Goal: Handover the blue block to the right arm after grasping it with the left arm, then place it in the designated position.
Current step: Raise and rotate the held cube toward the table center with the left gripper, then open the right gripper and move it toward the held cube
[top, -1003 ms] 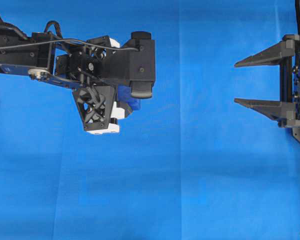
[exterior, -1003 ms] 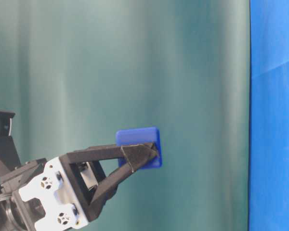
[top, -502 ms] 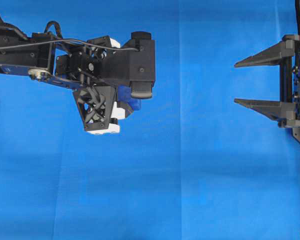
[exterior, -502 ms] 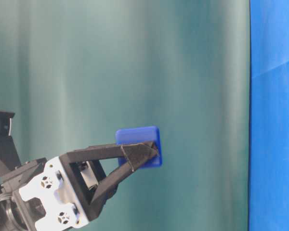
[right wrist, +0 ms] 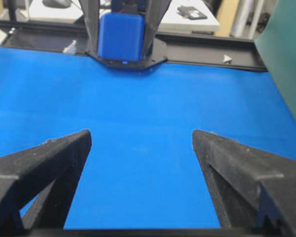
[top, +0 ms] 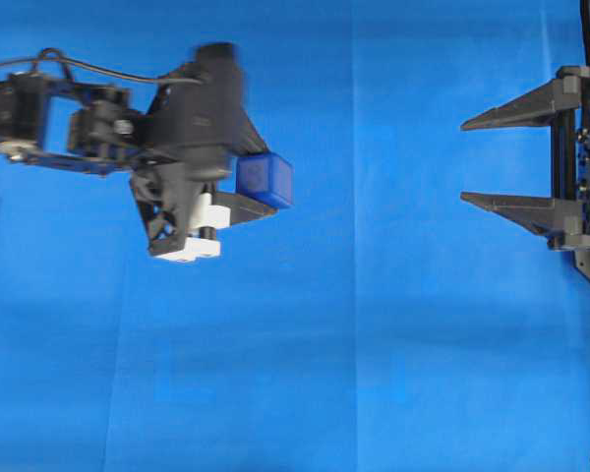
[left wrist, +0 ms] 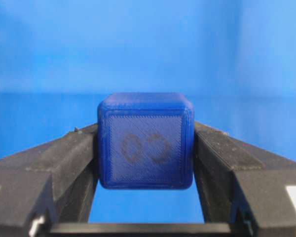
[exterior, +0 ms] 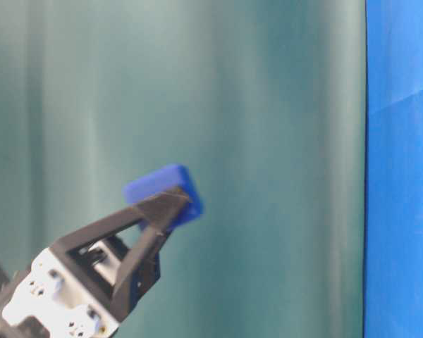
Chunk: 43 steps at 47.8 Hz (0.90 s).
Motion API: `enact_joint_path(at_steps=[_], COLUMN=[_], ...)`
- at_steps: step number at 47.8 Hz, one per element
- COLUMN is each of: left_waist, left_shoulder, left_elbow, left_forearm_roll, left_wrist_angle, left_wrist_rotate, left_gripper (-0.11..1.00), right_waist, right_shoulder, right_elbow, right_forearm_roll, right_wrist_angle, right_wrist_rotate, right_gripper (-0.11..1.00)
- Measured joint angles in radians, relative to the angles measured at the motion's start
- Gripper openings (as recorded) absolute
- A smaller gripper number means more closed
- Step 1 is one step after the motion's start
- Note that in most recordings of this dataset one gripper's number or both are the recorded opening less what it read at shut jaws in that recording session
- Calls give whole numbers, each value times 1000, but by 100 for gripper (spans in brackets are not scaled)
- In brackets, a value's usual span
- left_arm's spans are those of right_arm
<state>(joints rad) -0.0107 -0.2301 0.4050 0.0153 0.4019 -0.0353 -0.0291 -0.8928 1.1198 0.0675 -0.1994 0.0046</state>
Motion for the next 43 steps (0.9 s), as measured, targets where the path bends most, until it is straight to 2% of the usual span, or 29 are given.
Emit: enact_joint_path(at_steps=[15, 22, 29, 43], left_waist=[0, 0, -2, 0], left_shoulder=[-129, -147, -147, -149], left_elbow=[285, 367, 393, 397], left_forearm_roll=[0, 0, 0, 0], left_wrist_angle=[-477, -629, -692, -706], left_wrist_rotate=[0, 0, 0, -2], left_gripper=[49, 49, 49, 49], right_waist=[0, 0, 0, 0], right_shoulder=[0, 2, 2, 9], right_elbow=[-8, -9, -12, -12], right_forearm_roll=[-2, -3, -2, -3], right_wrist_angle=[0, -2, -2, -2], right_wrist_rotate=[-2, -3, -2, -3], right_gripper=[96, 96, 96, 96])
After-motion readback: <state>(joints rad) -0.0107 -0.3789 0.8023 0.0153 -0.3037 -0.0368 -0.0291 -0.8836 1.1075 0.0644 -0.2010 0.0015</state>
